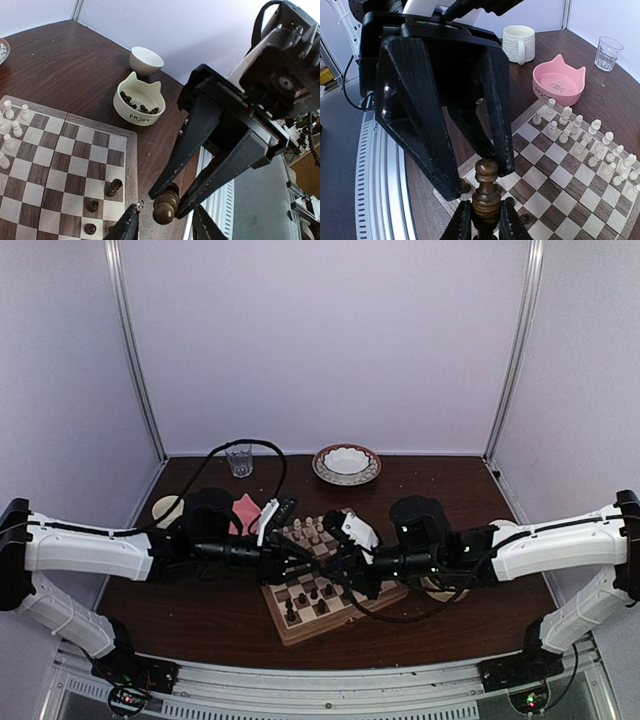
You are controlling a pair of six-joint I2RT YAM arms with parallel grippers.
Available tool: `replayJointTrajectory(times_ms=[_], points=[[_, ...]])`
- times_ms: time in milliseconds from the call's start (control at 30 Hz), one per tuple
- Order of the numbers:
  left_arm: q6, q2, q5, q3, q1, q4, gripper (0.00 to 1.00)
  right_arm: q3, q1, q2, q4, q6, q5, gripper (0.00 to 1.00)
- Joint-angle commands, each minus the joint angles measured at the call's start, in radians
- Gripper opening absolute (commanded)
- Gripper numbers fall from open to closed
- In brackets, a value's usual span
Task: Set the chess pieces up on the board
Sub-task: Pass from the right arm to the left
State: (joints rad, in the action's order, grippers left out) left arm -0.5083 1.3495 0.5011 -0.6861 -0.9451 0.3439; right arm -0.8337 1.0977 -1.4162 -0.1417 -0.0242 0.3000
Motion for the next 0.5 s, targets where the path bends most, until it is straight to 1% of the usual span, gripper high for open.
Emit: replayJointTrajectory(times_ms=[0, 67, 167, 200, 267, 433, 467], points=[[-0.002, 0.025, 0.033, -0.041, 0.000, 0.044, 0.37, -0.038, 0.009, -0.013, 0.007, 0.010, 0.024, 0.09], [-0.001, 0.027, 0.036, -0.044, 0.000, 0.044, 0.37, -0.042, 0.010, -0.016, 0.011, 0.011, 0.023, 0.09], [-0.001, 0.027, 0.037, -0.044, 0.000, 0.042, 0.33, -0.042, 0.012, -0.017, 0.013, 0.010, 0.021, 0.09], [0.000, 0.027, 0.039, -0.045, 0.000, 0.040, 0.30, -0.043, 0.012, -0.017, 0.014, 0.010, 0.020, 0.09], [0.004, 0.028, 0.043, -0.048, 0.000, 0.035, 0.22, -0.044, 0.012, -0.017, 0.016, 0.010, 0.014, 0.10], [0.008, 0.030, 0.040, -0.052, 0.000, 0.026, 0.16, -0.042, 0.014, -0.013, 0.016, 0.011, 0.010, 0.12], [0.008, 0.030, 0.040, -0.052, 0.001, 0.026, 0.13, -0.041, 0.013, -0.013, 0.016, 0.011, 0.009, 0.12]])
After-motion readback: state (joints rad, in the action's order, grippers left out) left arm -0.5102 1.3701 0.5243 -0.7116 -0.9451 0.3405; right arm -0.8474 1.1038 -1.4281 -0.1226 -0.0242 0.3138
